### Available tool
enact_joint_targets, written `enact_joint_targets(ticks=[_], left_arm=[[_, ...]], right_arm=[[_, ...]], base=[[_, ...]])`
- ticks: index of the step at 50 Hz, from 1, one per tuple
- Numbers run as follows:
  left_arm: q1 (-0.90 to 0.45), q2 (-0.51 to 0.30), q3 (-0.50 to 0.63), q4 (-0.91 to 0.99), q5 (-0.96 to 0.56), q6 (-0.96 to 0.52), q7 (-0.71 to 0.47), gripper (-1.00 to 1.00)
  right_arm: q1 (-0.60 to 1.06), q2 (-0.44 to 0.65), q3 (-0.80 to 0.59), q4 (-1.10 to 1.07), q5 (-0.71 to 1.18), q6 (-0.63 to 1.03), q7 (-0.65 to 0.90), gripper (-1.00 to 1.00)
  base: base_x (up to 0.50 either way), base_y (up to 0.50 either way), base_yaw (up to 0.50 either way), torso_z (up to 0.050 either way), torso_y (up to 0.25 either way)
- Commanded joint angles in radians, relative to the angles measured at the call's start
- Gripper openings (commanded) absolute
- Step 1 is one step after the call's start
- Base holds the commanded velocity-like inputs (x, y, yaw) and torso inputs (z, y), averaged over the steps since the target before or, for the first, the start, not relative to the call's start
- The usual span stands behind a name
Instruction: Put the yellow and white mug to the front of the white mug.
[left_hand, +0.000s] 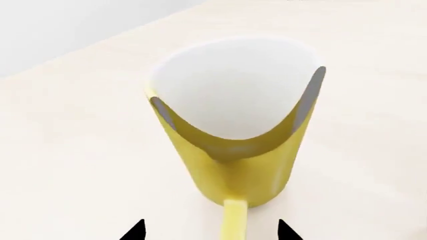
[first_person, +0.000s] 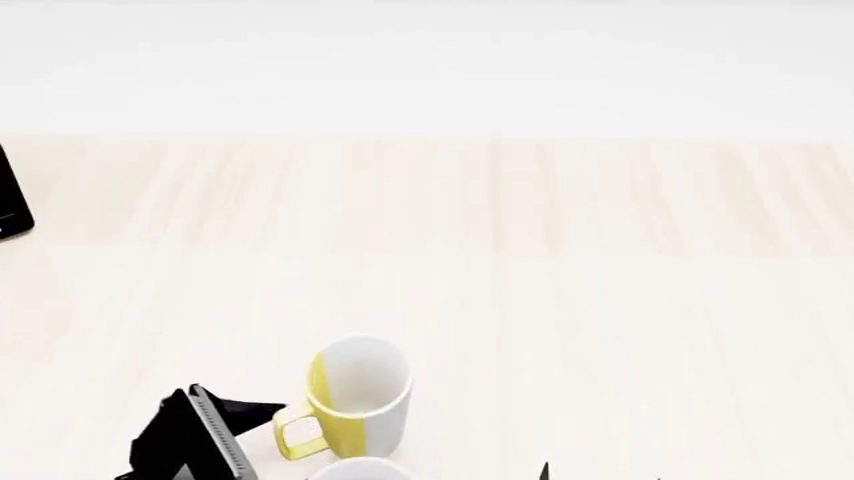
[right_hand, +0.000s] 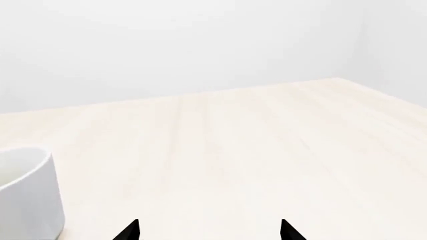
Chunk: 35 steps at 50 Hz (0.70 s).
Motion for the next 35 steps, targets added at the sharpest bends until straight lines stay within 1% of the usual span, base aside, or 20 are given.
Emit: enact_joint_targets(ticks=[1,12,13,19,22,25,29,30,35], left_arm=[[0.007,0.003,0.005,-0.016,0.017,-0.009,-0.007,1.00],[0.010,0.007,-0.037,-0.016,0.004,0.007,0.044,1.00],[0.010,0.008,-0.055,-0.016,-0.013,0.022,0.075,1.00],[0.004,0.010,-0.116,-0.016,-0.021,0.021,0.134,1.00],[0.004,0.014,-0.175,-0.016,-0.051,0.035,0.215,1.00],[-0.009,0.017,-0.235,-0.016,-0.064,0.020,0.236,1.00],[-0.012,0.017,-0.279,-0.016,-0.047,0.022,0.252,1.00],[-0.016,0.017,-0.303,-0.016,-0.061,0.016,0.273,1.00],[-0.017,0.019,-0.347,-0.016,-0.039,0.022,0.280,1.00]], right_arm=[[0.002,0.003,-0.005,0.002,0.003,-0.001,0.002,1.00],[0.002,0.007,-0.008,-0.001,0.006,-0.002,0.006,1.00],[0.002,0.007,-0.008,0.000,0.006,-0.002,0.006,1.00],[0.000,0.009,-0.010,-0.003,0.008,-0.004,0.007,1.00],[0.001,0.009,-0.011,0.000,0.008,-0.006,0.008,1.00],[0.001,0.010,-0.012,-0.001,0.008,-0.007,0.009,1.00],[-0.001,0.012,-0.013,-0.002,0.010,-0.009,0.010,1.00],[-0.001,0.012,-0.013,-0.002,0.010,-0.009,0.010,1.00],[0.000,0.013,-0.015,-0.001,0.010,-0.010,0.011,1.00]], base=[[0.00,0.00,0.00,0.000,0.000],[0.00,0.00,0.00,0.000,0.000],[0.00,0.00,0.00,0.000,0.000],[0.00,0.00,0.00,0.000,0.000],[0.00,0.00,0.00,0.000,0.000],[0.00,0.00,0.00,0.000,0.000],[0.00,0.00,0.00,0.000,0.000],[0.00,0.00,0.00,0.000,0.000],[0.00,0.00,0.00,0.000,0.000]])
